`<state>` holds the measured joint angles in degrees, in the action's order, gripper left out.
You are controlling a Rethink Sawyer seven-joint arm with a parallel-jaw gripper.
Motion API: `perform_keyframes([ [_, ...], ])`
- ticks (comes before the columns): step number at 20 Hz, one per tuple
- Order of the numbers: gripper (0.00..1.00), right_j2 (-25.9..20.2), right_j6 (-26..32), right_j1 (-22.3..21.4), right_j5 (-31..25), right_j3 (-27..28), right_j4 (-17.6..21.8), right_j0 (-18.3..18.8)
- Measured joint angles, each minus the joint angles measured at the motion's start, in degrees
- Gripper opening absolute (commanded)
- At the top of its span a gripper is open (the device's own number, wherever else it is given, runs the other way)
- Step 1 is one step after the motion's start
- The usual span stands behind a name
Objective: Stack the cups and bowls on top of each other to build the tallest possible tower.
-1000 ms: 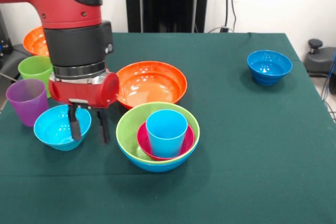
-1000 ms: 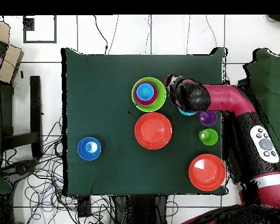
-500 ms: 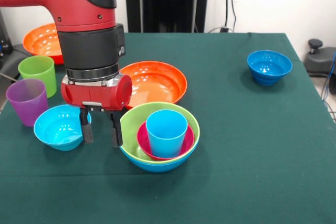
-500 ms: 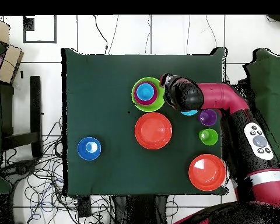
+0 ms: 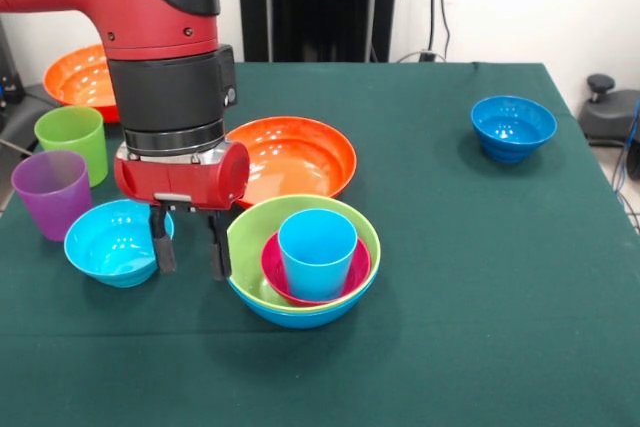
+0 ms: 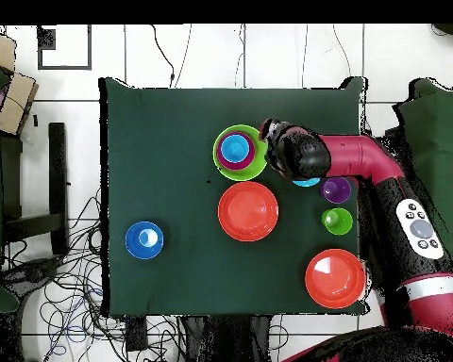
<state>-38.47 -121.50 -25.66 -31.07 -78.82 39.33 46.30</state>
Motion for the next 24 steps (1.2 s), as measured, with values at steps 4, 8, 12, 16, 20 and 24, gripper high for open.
perform_keyframes([
  [4, 1.00, 0.0, 0.0, -0.1, 0.0, -0.2, -0.1, 0.6],
  [8, 1.00, -0.1, 0.0, -1.0, 0.0, -2.2, 0.0, 2.9],
  [12, 1.00, -0.1, 0.0, -2.1, 0.0, -3.8, 0.0, 5.1],
  [16, 1.00, -0.1, 0.0, -3.3, 0.0, -5.1, 0.0, 7.3],
  [20, 1.00, -0.1, 0.0, -3.1, 0.0, -5.3, 0.1, 8.1],
  [24, 1.00, -0.1, 0.0, -2.3, 1.1, -5.4, 1.3, 7.9],
])
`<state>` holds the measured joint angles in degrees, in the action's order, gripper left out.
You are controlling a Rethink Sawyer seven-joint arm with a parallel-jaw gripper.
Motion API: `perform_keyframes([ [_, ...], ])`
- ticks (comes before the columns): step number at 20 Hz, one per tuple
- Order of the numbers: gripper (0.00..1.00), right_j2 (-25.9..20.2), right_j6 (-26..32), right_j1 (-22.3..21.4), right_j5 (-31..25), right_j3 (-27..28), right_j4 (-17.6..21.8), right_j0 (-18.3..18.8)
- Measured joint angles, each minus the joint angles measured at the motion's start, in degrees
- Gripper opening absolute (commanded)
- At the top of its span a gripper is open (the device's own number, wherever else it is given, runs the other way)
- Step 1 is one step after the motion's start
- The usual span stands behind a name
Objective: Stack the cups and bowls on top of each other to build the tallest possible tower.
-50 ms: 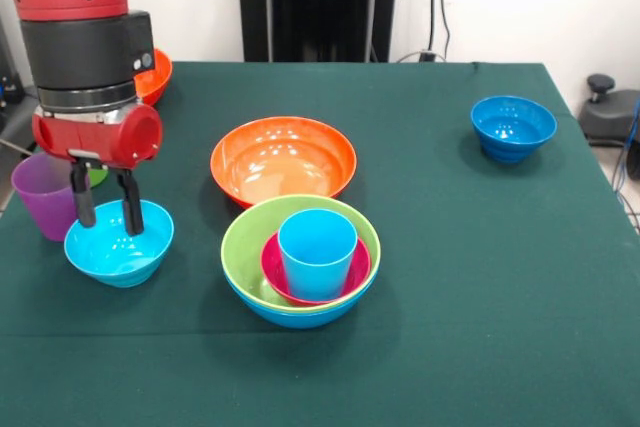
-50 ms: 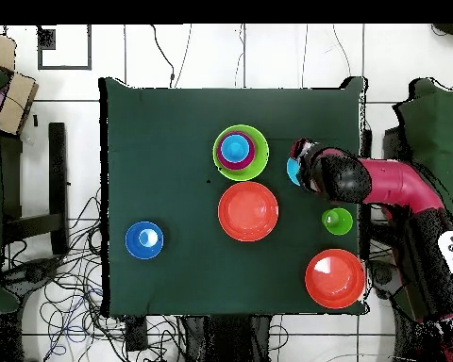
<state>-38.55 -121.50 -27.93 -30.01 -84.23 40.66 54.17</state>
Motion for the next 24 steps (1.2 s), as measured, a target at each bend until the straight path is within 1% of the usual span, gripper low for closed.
perform_keyframes([
  [9, 1.00, 0.0, 0.0, 2.0, 4.3, -0.3, 3.0, -0.3],
  [24, 1.00, 0.0, 0.0, 2.9, 4.5, -0.7, 3.3, -0.3],
])
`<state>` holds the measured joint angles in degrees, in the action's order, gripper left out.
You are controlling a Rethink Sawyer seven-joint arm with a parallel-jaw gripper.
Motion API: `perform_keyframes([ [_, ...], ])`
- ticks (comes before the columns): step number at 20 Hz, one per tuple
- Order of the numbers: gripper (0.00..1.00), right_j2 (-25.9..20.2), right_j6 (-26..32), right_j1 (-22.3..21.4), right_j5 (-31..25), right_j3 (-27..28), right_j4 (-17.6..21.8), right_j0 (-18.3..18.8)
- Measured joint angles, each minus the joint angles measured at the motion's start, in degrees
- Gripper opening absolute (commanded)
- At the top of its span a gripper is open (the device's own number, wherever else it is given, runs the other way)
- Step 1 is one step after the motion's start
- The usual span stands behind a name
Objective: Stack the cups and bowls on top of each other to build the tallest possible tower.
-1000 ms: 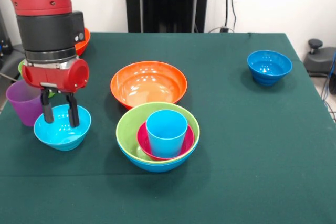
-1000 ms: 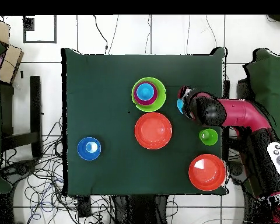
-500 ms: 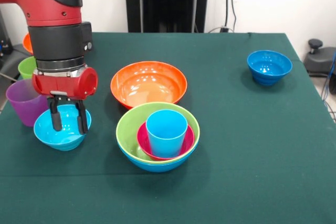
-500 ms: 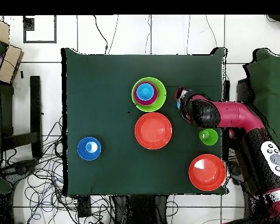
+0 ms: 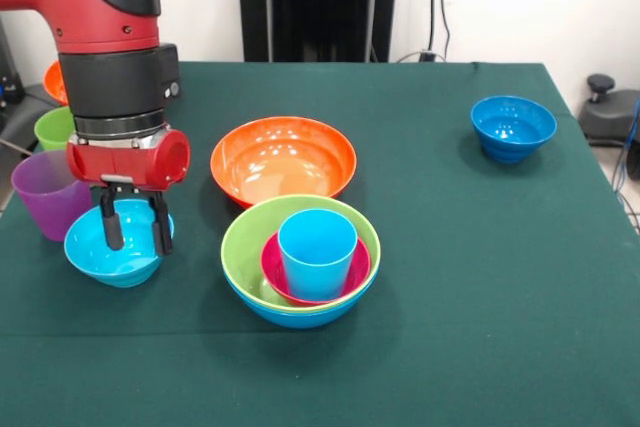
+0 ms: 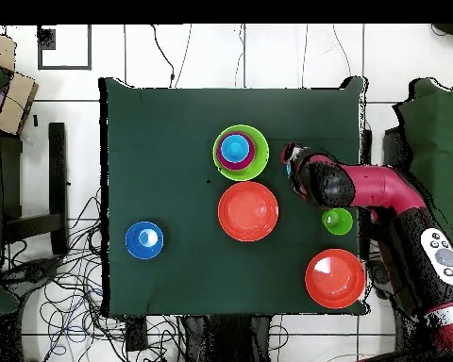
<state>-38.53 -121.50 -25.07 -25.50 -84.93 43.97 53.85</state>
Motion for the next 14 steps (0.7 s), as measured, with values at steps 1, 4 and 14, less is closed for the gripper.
perform_keyframes([
  [1, 1.00, 0.1, 0.0, 0.1, 0.0, 0.0, 0.0, 0.0],
  [4, 1.00, 0.2, 0.0, 0.1, 0.0, 0.0, 0.0, -0.2],
  [14, 1.00, 1.8, 0.0, 0.2, 0.0, -0.3, 0.0, -1.8],
])
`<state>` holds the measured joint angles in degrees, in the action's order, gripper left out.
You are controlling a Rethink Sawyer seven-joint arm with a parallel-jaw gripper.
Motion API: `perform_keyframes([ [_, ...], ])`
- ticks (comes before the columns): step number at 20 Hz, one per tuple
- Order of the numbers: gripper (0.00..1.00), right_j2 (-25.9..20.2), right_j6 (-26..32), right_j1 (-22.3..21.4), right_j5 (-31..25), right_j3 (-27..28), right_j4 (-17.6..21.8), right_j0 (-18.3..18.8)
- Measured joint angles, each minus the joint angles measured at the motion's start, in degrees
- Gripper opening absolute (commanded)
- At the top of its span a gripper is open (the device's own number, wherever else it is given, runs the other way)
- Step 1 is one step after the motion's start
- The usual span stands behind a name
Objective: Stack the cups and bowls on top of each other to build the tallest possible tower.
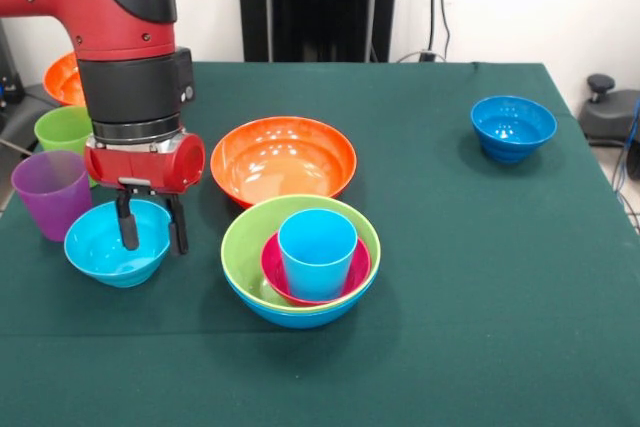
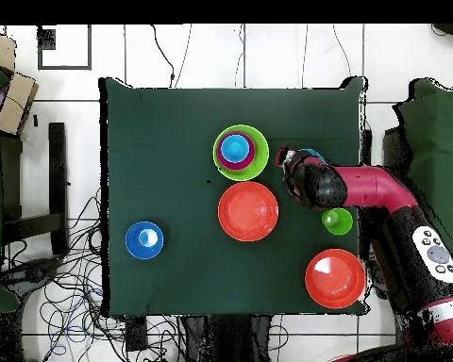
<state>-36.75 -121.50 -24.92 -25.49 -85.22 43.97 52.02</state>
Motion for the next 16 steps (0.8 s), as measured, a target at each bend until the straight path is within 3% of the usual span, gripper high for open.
perform_keyframes([
  [16, 1.00, 1.9, 0.0, 2.6, 0.0, -0.1, 2.0, -0.4],
])
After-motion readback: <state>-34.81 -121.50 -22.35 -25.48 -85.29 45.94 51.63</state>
